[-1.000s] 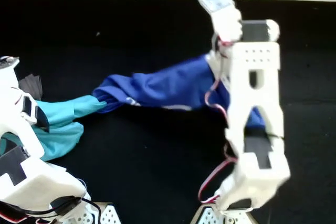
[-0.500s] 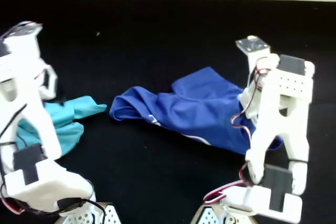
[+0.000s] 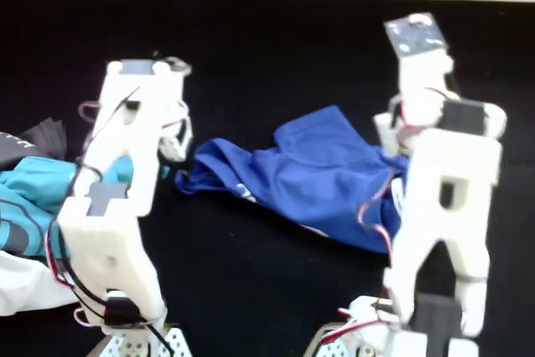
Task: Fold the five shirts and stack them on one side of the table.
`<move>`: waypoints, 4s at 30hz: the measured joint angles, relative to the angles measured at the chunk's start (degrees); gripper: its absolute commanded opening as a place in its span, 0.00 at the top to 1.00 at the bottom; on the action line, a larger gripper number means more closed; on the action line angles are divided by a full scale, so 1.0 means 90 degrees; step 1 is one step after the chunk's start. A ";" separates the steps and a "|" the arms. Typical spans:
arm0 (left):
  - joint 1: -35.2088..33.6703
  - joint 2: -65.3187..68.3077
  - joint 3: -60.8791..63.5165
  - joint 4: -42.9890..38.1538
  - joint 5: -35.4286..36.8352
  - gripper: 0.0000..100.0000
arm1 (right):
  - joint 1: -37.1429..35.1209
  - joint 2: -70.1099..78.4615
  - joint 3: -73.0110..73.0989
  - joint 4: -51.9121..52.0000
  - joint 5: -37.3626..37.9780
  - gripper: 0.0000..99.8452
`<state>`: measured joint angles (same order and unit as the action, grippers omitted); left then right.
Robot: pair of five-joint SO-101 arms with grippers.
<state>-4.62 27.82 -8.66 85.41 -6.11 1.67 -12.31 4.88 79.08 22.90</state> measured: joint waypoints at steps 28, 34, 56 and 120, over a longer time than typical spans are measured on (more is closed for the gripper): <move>0.0332 0.0908 -0.1006 0.0889 0.0107 0.95 | -0.1065 0.7912 -0.6916 -0.0078 -0.0225 1.00; -0.0049 0.0908 -0.2374 0.1573 0.0098 0.95 | -0.0957 0.7951 -0.8537 0.1006 -0.0225 0.99; -0.0899 -0.1465 -0.2628 0.1680 0.0088 0.81 | 0.0049 0.3956 -1.0549 0.2383 -0.0225 0.99; 0.0527 0.2100 -0.7893 0.1739 0.0430 0.99 | 0.1690 -0.5568 0.3907 -0.0274 0.0547 0.99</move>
<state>0.13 46.73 -79.69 101.05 -2.24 16.88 -62.42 40.04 76.62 27.82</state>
